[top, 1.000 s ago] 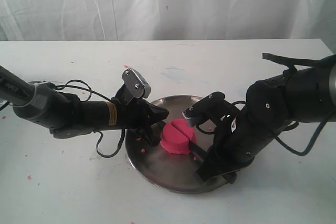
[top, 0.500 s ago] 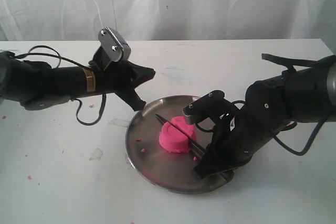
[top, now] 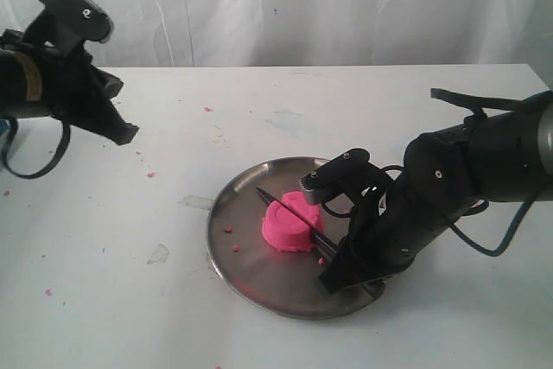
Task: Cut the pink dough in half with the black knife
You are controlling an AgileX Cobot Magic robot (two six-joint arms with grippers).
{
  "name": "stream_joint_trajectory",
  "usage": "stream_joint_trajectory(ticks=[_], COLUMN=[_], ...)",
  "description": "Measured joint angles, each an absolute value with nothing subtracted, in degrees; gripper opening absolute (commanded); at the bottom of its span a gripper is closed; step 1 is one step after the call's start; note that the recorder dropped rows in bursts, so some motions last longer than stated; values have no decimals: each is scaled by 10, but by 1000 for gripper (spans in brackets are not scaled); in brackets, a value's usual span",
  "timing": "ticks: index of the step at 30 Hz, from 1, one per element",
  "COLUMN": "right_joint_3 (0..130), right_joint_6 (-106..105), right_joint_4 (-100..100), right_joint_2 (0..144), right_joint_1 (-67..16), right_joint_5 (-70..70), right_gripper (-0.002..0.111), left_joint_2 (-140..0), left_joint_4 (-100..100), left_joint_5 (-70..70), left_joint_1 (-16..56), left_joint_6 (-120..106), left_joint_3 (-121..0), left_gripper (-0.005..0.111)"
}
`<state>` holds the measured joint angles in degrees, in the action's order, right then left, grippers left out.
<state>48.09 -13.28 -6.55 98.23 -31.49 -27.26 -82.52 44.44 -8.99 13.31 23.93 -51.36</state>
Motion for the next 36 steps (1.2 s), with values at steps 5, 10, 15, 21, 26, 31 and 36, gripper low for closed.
stream_joint_trajectory(ticks=[5, 10, 15, 21, 26, 31, 36], right_joint_3=[481, 481, 481, 480, 480, 480, 480], right_joint_6=[-133, -133, -133, -132, -132, -132, -132], right_joint_4=[-68, -68, -68, -69, -69, -69, -69], right_joint_2=[982, 982, 984, 992, 992, 992, 992], right_joint_1=[-315, -315, -315, -315, -315, -315, -315], right_joint_5=[-272, -270, -266, -264, -264, -264, -265], right_gripper=[0, 0, 0, 0, 0, 0, 0], left_joint_2=[-724, -638, -537, -420, -357, -344, -344], left_joint_4=[433, 421, 418, 417, 423, 431, 431], left_joint_5=[-115, -179, -291, -334, -286, -259, -255], left_joint_1=[133, 133, 133, 133, 133, 133, 133], left_joint_6=[237, 279, 318, 325, 326, 326, 326], left_joint_3=[-412, -297, -200, -146, -132, -128, -127], left_gripper=[0, 0, 0, 0, 0, 0, 0])
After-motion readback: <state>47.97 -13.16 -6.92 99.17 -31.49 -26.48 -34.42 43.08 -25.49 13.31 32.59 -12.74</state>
